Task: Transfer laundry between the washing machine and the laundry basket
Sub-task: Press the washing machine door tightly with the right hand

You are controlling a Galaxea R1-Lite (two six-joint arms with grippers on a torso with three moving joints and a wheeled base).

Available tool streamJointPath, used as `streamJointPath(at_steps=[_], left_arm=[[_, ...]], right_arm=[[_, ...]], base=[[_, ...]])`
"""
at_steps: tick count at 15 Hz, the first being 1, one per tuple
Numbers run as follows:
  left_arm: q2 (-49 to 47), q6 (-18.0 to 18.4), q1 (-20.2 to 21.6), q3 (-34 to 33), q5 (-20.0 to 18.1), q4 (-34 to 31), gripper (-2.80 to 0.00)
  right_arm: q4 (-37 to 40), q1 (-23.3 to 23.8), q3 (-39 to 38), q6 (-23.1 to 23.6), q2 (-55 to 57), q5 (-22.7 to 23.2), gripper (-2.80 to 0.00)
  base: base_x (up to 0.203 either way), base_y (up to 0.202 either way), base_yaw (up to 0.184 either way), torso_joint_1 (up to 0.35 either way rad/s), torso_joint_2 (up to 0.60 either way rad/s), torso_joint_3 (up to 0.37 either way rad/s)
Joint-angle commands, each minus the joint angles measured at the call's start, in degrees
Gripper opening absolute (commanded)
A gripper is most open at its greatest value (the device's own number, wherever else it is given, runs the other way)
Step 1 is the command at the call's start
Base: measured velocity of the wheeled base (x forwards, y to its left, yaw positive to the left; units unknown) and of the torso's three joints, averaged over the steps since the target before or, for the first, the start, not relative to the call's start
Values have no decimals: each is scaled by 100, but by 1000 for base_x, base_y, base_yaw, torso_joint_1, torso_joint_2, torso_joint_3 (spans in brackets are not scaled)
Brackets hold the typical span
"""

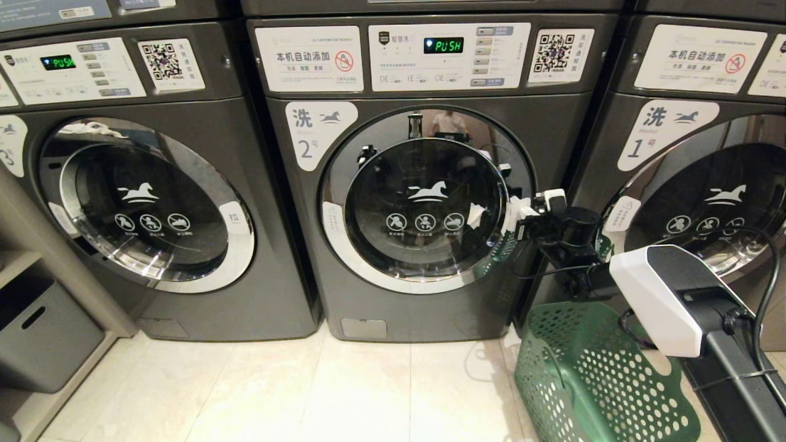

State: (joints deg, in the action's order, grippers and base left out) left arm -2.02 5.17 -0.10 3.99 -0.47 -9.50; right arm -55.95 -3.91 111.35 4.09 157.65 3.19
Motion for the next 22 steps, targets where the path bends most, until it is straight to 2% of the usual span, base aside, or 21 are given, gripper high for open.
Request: streamJointPath(at_steps=[1,3,13,17,19,22], left_arm=[[202,-78,-8,-21,3,-8,-280],[193,-54,-8,-12,-22,-32,-280],[198,-42,-8,-25,3,-8,-280],[202,-79,1,-29,3,-8,-280],[202,-227,-8,-29,25,-8,-280],[193,-209,-8,-21,12,-8,-280]], right_arm=[[-40,43,-159,-2,-212,3,-280],[-40,73,-445,-11,-396,19,-280],[-718,-138,-3176,6,-1663,23,-280],[-1592,-208,-4695,27,-2173,5,-280],[-2013,-232,-5270,277,-2478,-19,-280],[-2110,-241,-5110,382,-2433,-31,-280]], base=[[0,0,0,0,0,0],[0,0,0,0,0,0],[0,0,0,0,0,0],[0,0,0,1,-1,-49],[0,0,0,2,5,-167],[0,0,0,4,1,-185]])
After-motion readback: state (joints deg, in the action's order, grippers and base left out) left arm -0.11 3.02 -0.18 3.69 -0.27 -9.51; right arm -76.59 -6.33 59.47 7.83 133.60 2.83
